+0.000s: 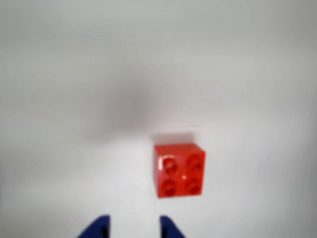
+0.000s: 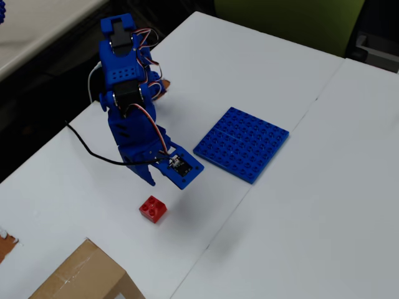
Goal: Pick up the 2x2 red block and go up the 8x8 blue block.
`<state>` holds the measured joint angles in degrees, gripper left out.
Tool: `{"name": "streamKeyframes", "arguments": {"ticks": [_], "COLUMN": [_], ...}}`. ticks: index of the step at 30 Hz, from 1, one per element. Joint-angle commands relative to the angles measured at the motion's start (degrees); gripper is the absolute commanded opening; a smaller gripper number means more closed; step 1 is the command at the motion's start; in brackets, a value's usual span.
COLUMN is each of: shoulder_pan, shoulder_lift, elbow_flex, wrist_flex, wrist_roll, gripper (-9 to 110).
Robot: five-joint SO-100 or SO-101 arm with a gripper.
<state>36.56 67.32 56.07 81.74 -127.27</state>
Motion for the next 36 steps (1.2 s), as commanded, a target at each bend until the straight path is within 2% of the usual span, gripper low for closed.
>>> {"name": "streamKeyframes", "arguments": {"ticks": [1,10,16,22,36], "shoulder_pan": [0.53,3.69,6.24,6.33,6.42], "shoulder_lift": [-1.85,-6.68,-7.91,-9.76,-12.92], "elbow_flex": [-6.33,-10.02,-10.72,-12.39,-12.66], "wrist_flex": [-1.49,-4.83,-5.36,-5.71,-8.79], "wrist_roll": [0.00,-6.33,-11.60,-12.22,-12.48], "gripper": [13,14,20,26,28]}}
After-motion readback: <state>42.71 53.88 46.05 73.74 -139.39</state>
